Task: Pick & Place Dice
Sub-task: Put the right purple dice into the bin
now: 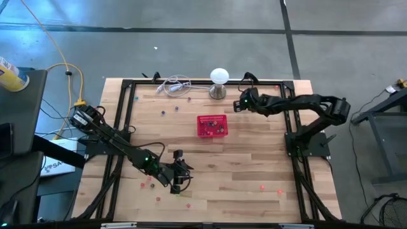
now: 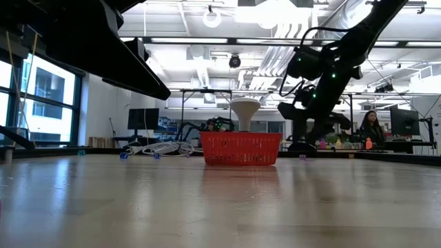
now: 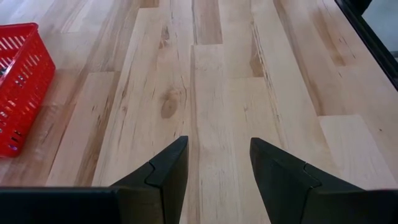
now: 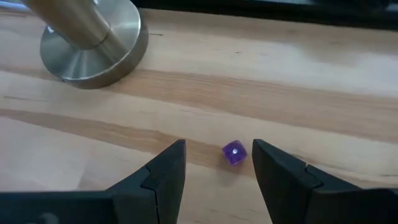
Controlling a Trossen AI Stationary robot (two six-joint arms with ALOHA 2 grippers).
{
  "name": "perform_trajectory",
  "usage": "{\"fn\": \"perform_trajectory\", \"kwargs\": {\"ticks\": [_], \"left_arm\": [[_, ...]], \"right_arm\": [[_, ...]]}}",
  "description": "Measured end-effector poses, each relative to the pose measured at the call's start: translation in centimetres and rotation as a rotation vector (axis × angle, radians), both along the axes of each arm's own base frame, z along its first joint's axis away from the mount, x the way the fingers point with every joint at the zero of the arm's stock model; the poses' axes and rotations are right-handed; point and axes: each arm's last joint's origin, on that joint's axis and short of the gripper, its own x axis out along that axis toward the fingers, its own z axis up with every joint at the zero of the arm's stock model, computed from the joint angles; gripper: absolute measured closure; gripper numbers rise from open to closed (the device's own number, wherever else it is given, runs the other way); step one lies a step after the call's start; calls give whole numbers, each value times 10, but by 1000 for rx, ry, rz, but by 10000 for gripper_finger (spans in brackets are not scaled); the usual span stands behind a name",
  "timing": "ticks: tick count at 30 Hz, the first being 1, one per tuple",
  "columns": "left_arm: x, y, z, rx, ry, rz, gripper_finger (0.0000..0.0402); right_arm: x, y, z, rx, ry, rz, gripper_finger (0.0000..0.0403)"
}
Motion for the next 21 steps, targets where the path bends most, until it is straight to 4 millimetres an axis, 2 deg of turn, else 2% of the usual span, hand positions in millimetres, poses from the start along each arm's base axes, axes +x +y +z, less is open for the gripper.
{"fn": "perform_trajectory", "kwargs": {"ticks": [8, 21], "left_arm": [[0, 0, 0, 0, 0, 0, 237], [0, 0, 0, -8, -1, 5, 237]], "right_arm": [[4, -4, -30, 72, 77, 41, 227], [5, -11, -33, 58, 52, 20, 227]]}}
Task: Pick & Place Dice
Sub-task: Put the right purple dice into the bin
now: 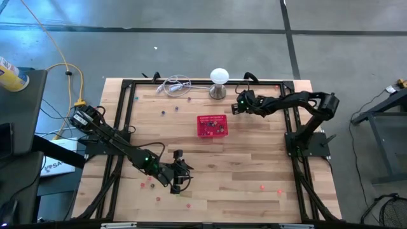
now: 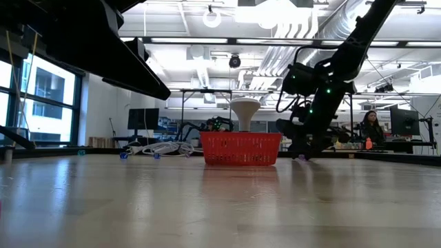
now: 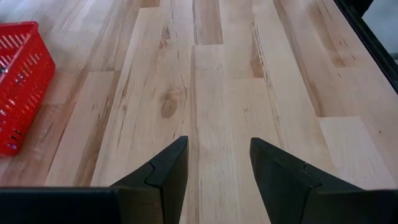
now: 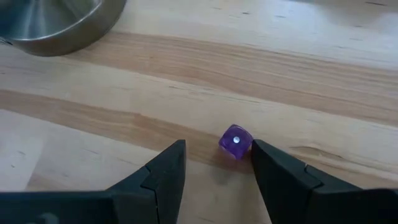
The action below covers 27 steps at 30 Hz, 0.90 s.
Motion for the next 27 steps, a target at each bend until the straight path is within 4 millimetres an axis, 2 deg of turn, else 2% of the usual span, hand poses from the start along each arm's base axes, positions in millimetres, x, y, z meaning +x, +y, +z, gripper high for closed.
{"fn": "perform_trajectory", "kwargs": {"ticks": [5, 17, 27], "left_arm": [[0, 0, 0, -14, 1, 9, 237], [0, 0, 0, -14, 1, 9, 237], [0, 0, 0, -18, 2, 11, 237]], "right_arm": [[-1, -1, 0, -10, 7, -8, 236], [-1, -2, 0, -40, 12, -27, 312], [-1, -2, 0, -44, 25, -5, 338]]}}
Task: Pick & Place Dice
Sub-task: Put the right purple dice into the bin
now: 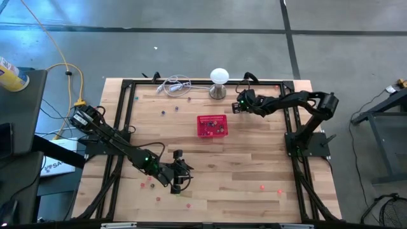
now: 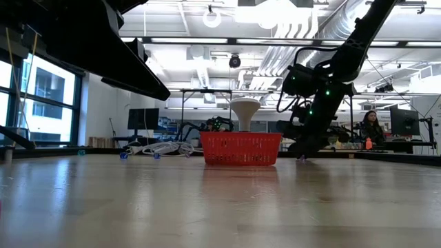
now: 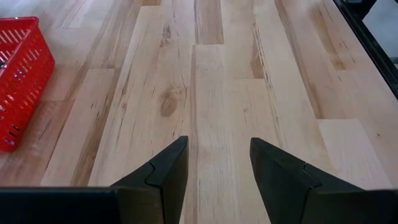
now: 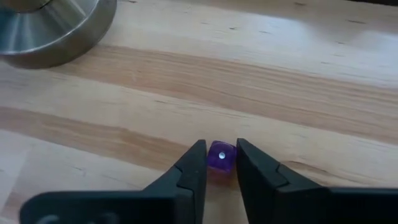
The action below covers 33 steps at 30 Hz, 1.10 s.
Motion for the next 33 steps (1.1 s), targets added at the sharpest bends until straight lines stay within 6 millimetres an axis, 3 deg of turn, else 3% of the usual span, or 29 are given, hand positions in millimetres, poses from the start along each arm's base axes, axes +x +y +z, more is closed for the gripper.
{"fn": "perform_trajectory", "kwargs": {"ticks": [6, 13, 19, 22, 27, 33], "left_arm": [[0, 0, 0, -2, 0, 1, 237], [0, 0, 0, -2, 0, 1, 237], [0, 0, 0, -1, 0, 1, 237], [0, 0, 0, 0, 3, 1, 237], [-1, 1, -2, 11, 20, 1, 237], [-1, 1, -2, 12, 21, 1, 237]], "right_arm": [[4, 3, 1, 43, -32, 64, 348], [18, 24, 3, 44, -53, 188, 358], [27, 43, 23, -105, -58, 235, 359], [33, 58, 38, -193, -90, 264, 359], [48, 96, 67, -285, -283, 403, 359], [63, 146, 80, -319, -465, 562, 359]]}}
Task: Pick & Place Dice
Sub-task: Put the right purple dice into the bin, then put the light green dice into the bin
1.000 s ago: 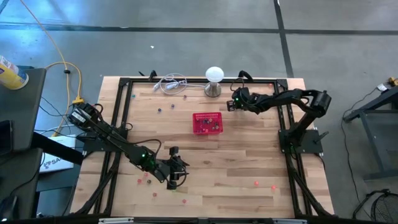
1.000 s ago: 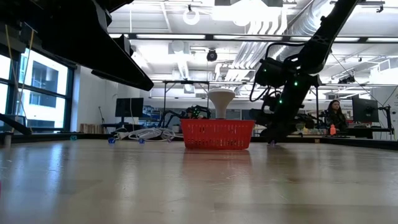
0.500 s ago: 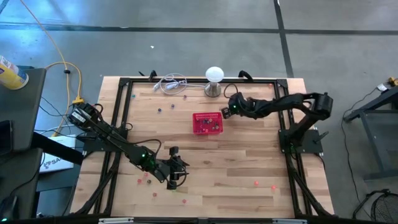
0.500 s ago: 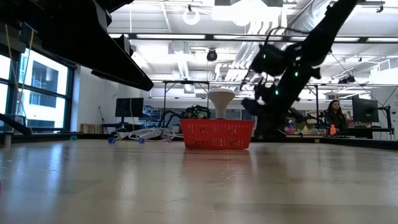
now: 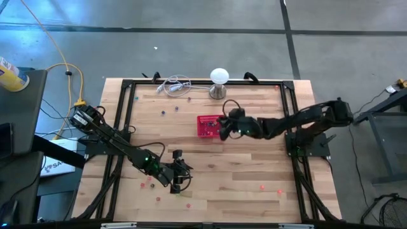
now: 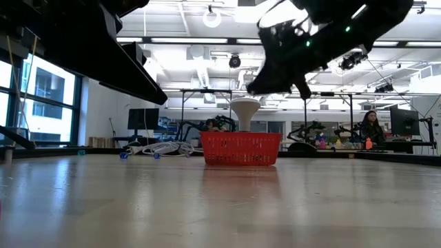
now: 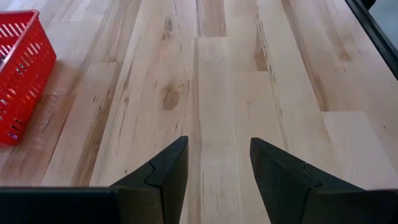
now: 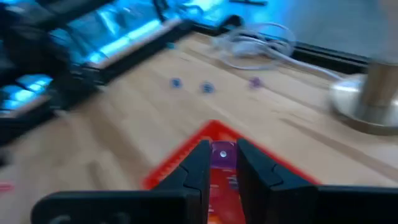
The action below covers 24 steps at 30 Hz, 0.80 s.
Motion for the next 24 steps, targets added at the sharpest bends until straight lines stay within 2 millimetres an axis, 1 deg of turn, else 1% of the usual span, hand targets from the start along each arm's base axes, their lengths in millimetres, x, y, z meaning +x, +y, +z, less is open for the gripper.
{"fn": "perform_trajectory", "kwargs": {"ticks": [3, 7, 11, 14, 17, 21, 24], "left_arm": [[0, 0, 0, -7, -1, 5, 237], [0, 0, 0, -12, -3, 7, 237], [0, 0, 0, -11, -3, 6, 237], [0, 0, 0, -11, -3, 6, 237], [0, 0, 0, -11, -3, 6, 237], [0, 0, 0, -11, -3, 6, 237], [0, 0, 0, -20, 2, 4, 237]], "right_arm": [[4, 17, -6, -18, -8, 19, 359], [7, 26, -17, -36, 17, 3, 348], [11, 27, -29, -39, 43, 11, 328], [14, 25, -31, -39, 24, 7, 309], [15, 24, -34, -33, 39, 31, 283], [16, 23, -33, -19, 25, 58, 241], [20, 25, -26, -18, -49, 118, 217]]}}
